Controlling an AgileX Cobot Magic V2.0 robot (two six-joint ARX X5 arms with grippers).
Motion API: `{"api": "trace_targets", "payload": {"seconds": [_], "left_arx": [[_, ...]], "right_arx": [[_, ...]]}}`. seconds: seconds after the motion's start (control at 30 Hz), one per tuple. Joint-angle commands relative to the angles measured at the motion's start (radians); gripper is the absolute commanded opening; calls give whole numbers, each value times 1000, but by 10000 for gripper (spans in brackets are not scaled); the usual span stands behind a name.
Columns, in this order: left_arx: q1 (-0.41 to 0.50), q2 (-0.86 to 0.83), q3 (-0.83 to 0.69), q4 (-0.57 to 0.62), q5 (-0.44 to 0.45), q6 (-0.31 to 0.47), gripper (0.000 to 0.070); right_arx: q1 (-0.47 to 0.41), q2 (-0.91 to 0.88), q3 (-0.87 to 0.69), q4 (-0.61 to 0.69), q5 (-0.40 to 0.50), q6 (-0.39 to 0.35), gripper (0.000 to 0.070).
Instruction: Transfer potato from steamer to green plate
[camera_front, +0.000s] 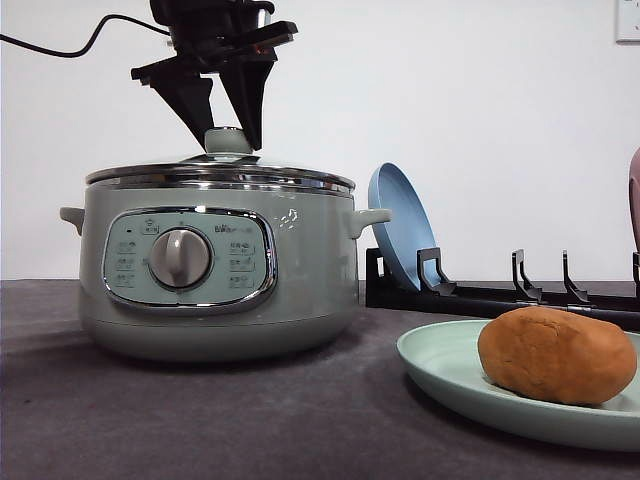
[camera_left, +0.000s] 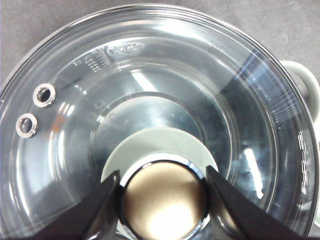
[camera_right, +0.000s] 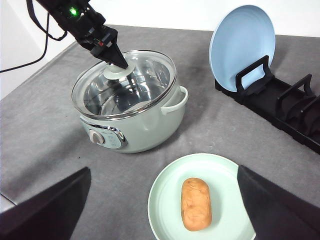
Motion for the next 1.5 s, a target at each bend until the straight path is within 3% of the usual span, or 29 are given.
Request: {"api": "trace_targets", "payload": {"seconds": [0.0,1.47], "left_arx": [[-9,56,11,51,1,24,0],[-48,-16,11,5,-52,46,0]], "right_arx": [[5,5,18,8,1,12,593],[5,5,18,-10,-3,52,593]]}}
